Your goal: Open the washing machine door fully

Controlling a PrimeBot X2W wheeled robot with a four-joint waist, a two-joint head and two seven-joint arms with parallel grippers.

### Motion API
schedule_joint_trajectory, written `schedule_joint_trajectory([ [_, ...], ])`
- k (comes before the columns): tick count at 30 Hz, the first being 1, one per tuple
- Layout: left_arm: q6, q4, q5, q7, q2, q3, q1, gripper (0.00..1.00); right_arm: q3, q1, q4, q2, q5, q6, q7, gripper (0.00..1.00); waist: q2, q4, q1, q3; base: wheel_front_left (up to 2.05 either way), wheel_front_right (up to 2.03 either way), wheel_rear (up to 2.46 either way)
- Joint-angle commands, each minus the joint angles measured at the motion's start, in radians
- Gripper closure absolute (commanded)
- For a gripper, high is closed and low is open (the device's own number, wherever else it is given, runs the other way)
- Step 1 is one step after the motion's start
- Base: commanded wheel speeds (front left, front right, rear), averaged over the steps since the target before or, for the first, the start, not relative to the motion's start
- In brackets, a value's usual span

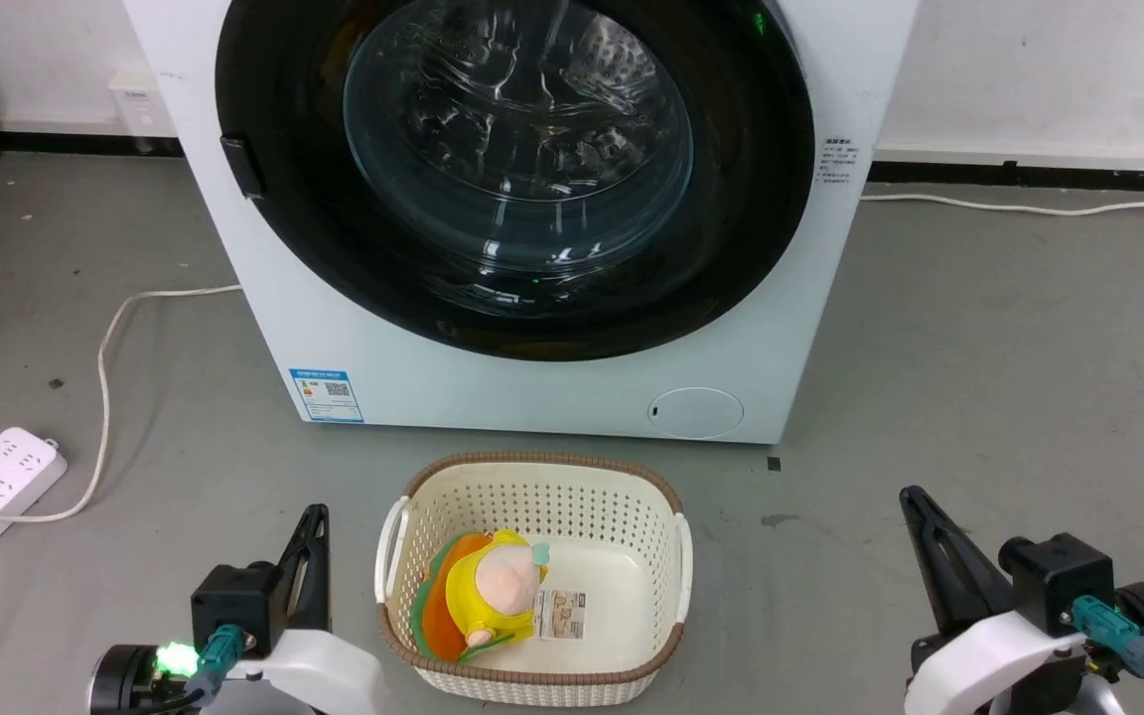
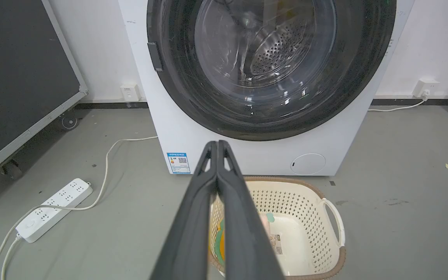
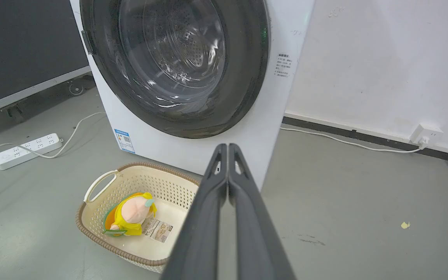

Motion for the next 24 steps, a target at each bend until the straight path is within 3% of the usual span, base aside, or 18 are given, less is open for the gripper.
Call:
schedule_joint_trajectory([
  [1,0.003,-0.004,0.009,0.0,0.001,0.001,-0.015,1.0,-0.001,0.008,-0.004,0.003,-0.007,-0.001,0.0,1.0,0.0,0.0,0.0,0.0,0.0,0.0,0.0],
  [24,0.003,-0.004,0.009,0.0,0.001,0.001,-0.015,1.0,-0.001,0.008,-0.004,0.003,-0.007,-0.001,0.0,1.0,0.0,0.0,0.0,0.0,0.0,0.0,0.0],
])
